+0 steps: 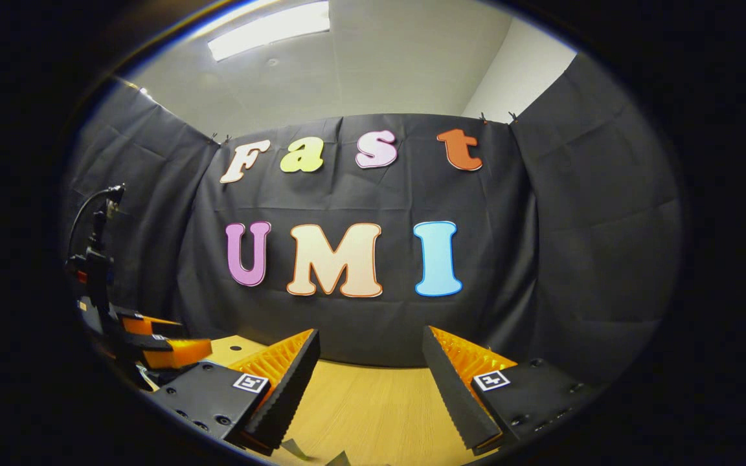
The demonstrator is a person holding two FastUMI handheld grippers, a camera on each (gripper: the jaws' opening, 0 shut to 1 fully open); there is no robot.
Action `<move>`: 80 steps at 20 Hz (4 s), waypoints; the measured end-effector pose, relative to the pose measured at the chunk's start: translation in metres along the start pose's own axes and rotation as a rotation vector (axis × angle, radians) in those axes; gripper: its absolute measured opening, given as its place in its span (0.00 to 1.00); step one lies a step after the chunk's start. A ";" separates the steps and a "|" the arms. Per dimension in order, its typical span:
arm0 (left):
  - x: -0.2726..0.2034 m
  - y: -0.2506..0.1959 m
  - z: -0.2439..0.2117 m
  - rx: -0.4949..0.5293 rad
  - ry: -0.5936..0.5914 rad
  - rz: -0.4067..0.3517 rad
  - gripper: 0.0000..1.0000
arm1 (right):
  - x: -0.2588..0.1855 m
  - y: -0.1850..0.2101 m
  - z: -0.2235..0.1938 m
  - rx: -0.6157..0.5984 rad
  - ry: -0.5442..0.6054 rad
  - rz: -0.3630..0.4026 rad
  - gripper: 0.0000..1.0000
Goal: First open the suitcase, pack the skin care products into it, and then close the suitcase.
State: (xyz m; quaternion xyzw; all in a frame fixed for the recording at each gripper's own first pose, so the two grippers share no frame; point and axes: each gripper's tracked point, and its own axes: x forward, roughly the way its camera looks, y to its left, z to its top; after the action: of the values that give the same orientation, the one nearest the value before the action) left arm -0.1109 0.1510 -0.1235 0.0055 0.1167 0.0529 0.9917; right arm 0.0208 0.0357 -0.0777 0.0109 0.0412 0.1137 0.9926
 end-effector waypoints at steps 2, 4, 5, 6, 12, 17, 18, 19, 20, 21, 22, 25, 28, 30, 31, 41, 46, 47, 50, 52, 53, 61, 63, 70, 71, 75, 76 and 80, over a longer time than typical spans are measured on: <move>0.000 -0.017 -0.018 -0.005 0.035 -0.025 0.95 | -0.007 -0.004 -0.005 0.002 0.007 0.006 0.99; 0.001 -0.032 -0.036 -0.003 0.072 -0.053 0.94 | -0.015 -0.009 -0.009 0.008 0.014 0.006 0.99; 0.000 -0.039 -0.044 -0.005 0.089 -0.065 0.94 | -0.017 -0.012 -0.011 0.008 0.017 0.007 0.99; 0.001 -0.049 -0.054 -0.009 0.106 -0.082 0.94 | -0.019 -0.015 -0.014 0.004 0.022 0.006 0.99; 0.003 -0.101 -0.101 -0.060 0.174 -0.188 0.95 | -0.027 -0.031 -0.032 -0.017 0.073 -0.004 0.99; 0.007 -0.111 -0.149 -0.073 0.262 -0.203 0.91 | -0.033 -0.031 -0.046 -0.055 0.109 0.015 0.99; 0.008 -0.113 -0.159 -0.081 0.278 -0.203 0.91 | -0.035 -0.029 -0.051 -0.059 0.122 0.021 0.99; 0.008 -0.114 -0.167 -0.088 0.290 -0.202 0.91 | -0.037 -0.028 -0.055 -0.063 0.133 0.028 0.99; 0.007 -0.118 -0.175 -0.093 0.304 -0.205 0.91 | -0.039 -0.027 -0.058 -0.068 0.141 0.034 0.99; 0.006 -0.120 -0.182 -0.096 0.316 -0.208 0.89 | -0.040 -0.026 -0.060 -0.072 0.147 0.039 0.99; 0.006 -0.123 -0.189 -0.095 0.328 -0.211 0.87 | -0.044 -0.026 -0.062 -0.076 0.150 0.044 0.99; 0.009 -0.131 -0.211 -0.099 0.370 -0.216 0.81 | -0.047 -0.023 -0.067 -0.077 0.163 0.059 0.99; 0.012 -0.137 -0.231 -0.122 0.407 -0.221 0.74 | -0.052 -0.021 -0.070 -0.082 0.172 0.071 0.99; 0.015 -0.139 -0.245 -0.132 0.440 -0.210 0.65 | -0.054 -0.023 -0.073 -0.088 0.176 0.075 0.99; 0.015 -0.137 -0.251 -0.134 0.453 -0.202 0.56 | -0.055 -0.024 -0.075 -0.092 0.180 0.075 0.99; 0.016 -0.133 -0.259 -0.108 0.506 -0.216 0.15 | -0.063 -0.007 -0.117 -0.064 0.252 0.134 0.99; 0.010 -0.120 -0.223 -0.094 0.476 -0.188 0.15 | -0.064 0.018 -0.158 -0.050 0.309 0.193 0.99; 0.007 -0.115 -0.214 -0.096 0.471 -0.181 0.15 | -0.062 0.022 -0.168 -0.047 0.328 0.202 0.99; -0.002 -0.095 -0.187 -0.075 0.446 -0.152 0.15 | -0.063 0.031 -0.202 -0.045 0.382 0.222 0.99; -0.008 -0.084 -0.171 -0.067 0.429 -0.133 0.15 | -0.062 0.037 -0.222 -0.044 0.415 0.236 0.99; -0.011 -0.078 -0.164 -0.073 0.421 -0.125 0.15 | -0.062 0.040 -0.231 -0.049 0.430 0.243 0.99; -0.039 -0.046 -0.136 -0.113 0.399 -0.042 0.15 | -0.056 0.049 -0.296 -0.104 0.523 0.277 0.99; -0.046 -0.039 -0.130 -0.120 0.392 -0.017 0.14 | -0.059 0.049 -0.316 -0.107 0.567 0.285 0.99; -0.069 -0.008 -0.129 -0.126 0.417 0.059 0.15 | -0.070 0.048 -0.356 -0.100 0.658 0.278 0.58; -0.070 -0.006 -0.129 -0.128 0.421 0.064 0.15 | -0.066 0.050 -0.360 -0.104 0.661 0.276 0.51; -0.073 0.010 -0.132 -0.121 0.441 0.091 0.15 | -0.068 0.051 -0.354 -0.091 0.673 0.288 0.30; -0.075 0.015 -0.133 -0.118 0.447 0.097 0.15 | -0.063 0.056 -0.361 -0.072 0.692 0.295 0.24; -0.078 0.041 -0.141 -0.121 0.470 0.096 0.15 | -0.059 0.066 -0.349 -0.044 0.724 0.285 0.18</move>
State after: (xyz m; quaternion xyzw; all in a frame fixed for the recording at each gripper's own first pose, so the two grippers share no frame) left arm -0.2236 0.1831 -0.2415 -0.0607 0.3402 0.1069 0.9323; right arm -0.0809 0.0905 -0.4189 -0.0455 0.3845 0.2479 0.8880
